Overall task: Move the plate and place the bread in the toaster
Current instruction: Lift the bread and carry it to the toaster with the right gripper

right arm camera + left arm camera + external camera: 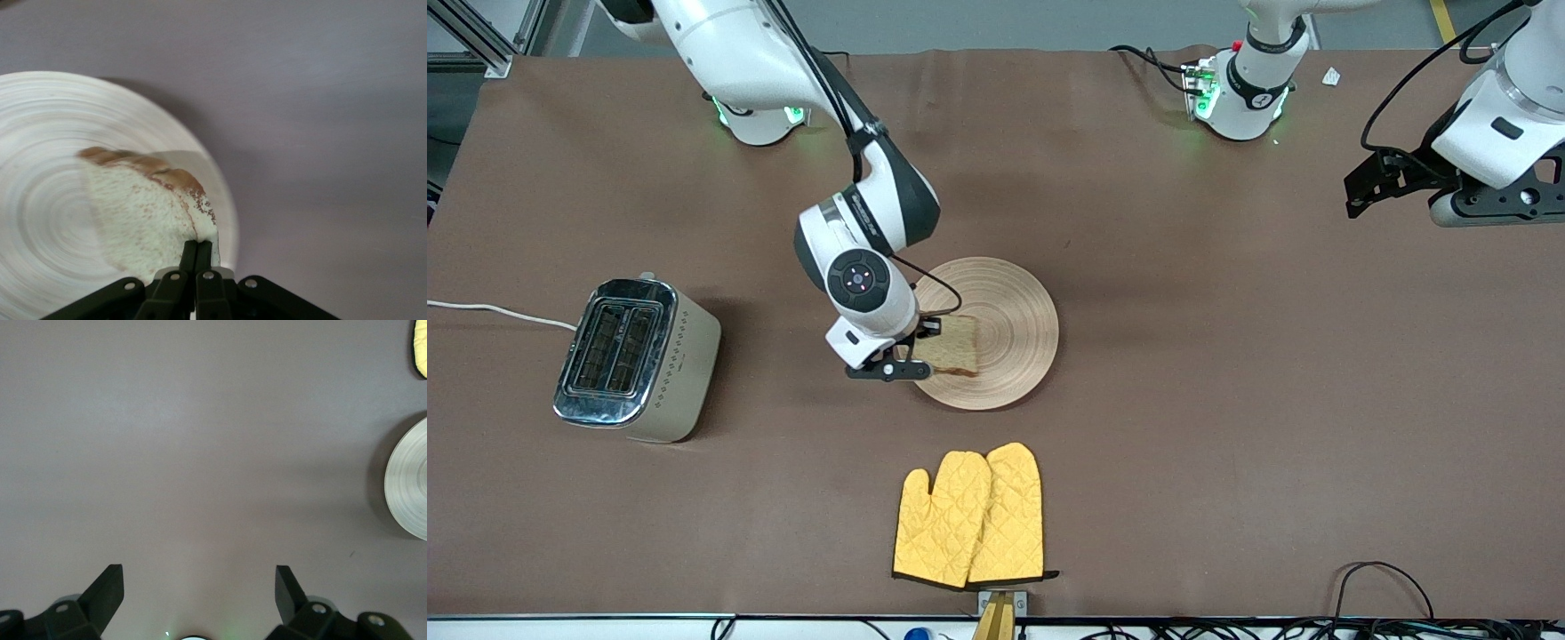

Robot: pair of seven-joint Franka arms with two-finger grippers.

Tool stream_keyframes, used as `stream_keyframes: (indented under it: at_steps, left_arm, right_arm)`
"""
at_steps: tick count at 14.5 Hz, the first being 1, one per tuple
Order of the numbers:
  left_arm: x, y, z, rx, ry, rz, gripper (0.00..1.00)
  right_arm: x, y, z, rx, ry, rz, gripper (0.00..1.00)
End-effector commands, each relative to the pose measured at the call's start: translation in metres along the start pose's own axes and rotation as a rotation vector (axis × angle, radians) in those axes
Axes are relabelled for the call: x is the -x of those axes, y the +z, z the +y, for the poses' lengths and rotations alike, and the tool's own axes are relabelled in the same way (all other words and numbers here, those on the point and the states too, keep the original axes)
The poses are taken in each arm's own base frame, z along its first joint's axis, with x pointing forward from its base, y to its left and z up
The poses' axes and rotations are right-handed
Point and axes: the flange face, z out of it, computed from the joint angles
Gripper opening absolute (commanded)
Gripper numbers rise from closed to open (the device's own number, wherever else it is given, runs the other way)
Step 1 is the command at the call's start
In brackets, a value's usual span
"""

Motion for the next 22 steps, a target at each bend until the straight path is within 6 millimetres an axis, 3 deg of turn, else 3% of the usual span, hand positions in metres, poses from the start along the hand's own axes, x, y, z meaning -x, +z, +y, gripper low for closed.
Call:
stream_keyframes:
  at_steps: [1,4,8,12,14,17,22]
  left_arm:
    - [0.003,-0.007,-0.002,-0.001,0.007,0.019,1.00]
    - [0.004,-0.009,-0.005,-0.003,0.006,0.006,1.00]
    - [0.004,-0.008,-0.003,-0.003,0.011,0.005,1.00]
    - [0.005,-0.008,-0.005,-0.006,0.008,-0.004,1.00]
    - [0.005,-0.008,-0.005,-0.006,0.008,-0.004,1.00]
    - [0.005,-0.007,-0.005,-0.006,0.008,-0.010,1.00]
    - [0.005,-0.007,-0.005,-0.005,0.016,-0.011,1.00]
  right_arm:
    - [-0.004,-0.058,0.034,0.161,-0.006,0.011,0.00]
    - [-0.008,-0.101,0.069,0.418,-0.053,0.028,0.01]
    - [-0.018,-0.118,0.120,0.646,-0.112,-0.013,0.01]
    - [-0.036,-0.152,0.227,0.712,-0.164,-0.125,0.00]
    - [-0.041,-0.162,0.265,0.725,-0.132,-0.140,0.00]
    - [-0.048,-0.167,0.299,0.763,-0.072,-0.131,0.00]
    - [-0.056,-0.151,0.326,0.802,0.062,-0.112,0.00]
